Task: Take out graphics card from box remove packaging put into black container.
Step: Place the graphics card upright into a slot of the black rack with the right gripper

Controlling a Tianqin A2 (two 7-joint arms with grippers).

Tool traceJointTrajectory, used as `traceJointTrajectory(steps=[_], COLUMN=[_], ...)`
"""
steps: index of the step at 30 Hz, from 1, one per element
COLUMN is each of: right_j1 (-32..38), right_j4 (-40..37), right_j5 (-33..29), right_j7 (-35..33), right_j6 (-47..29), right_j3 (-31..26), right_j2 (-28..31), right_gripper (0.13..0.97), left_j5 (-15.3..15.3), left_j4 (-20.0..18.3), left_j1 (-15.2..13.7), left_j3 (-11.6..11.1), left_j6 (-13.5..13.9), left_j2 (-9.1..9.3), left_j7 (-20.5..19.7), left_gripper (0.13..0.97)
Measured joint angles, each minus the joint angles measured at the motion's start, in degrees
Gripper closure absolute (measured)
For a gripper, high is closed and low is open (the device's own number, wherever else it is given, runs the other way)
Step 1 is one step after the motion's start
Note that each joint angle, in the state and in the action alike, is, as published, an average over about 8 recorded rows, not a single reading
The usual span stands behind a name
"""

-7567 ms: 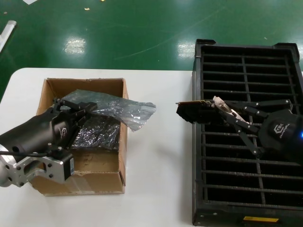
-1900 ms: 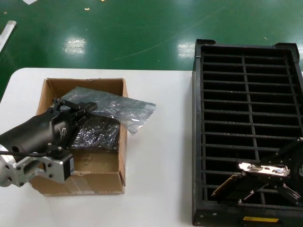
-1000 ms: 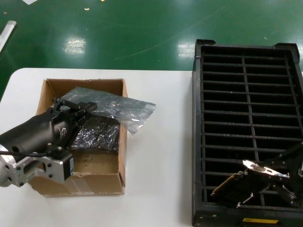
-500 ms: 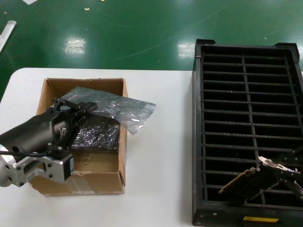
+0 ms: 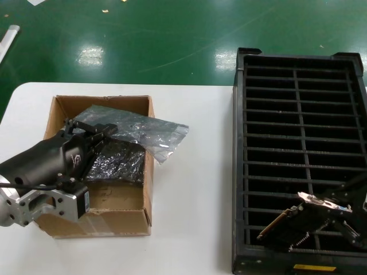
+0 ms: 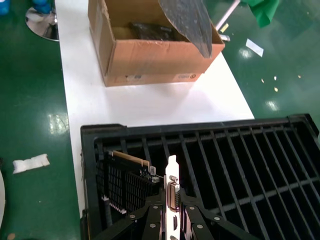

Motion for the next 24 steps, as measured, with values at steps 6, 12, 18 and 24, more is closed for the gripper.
traceJointTrajectory(steps=[6,12,18,24], right_j1=[1.8,4.7,7.0,7.1], right_j4=[0.0,0.0,0.0,0.0], right_j5=[-0.7,-0.1,3.2,1.3], right_j7=[0.2,0.7,0.3,-0.5], right_j6=[-1.3,-3.0,-4.0,-2.1], right_j3=[-0.9,-1.2,-0.8,0.1], right_j2=[-1.1,-1.9,-2.0,-1.8], right_gripper=[0.922,0.922,0.922,0.922], left_j5=[0.0,0.0,0.0,0.0], left_j4=[0.0,0.0,0.0,0.0], left_j1=[0.0,0.0,0.0,0.0], left_j3=[0.0,0.0,0.0,0.0], left_j6=[0.0,0.0,0.0,0.0], left_j2=[0.0,0.0,0.0,0.0], left_j7=[0.0,0.0,0.0,0.0], left_gripper=[0.959,0.959,0.959,0.959])
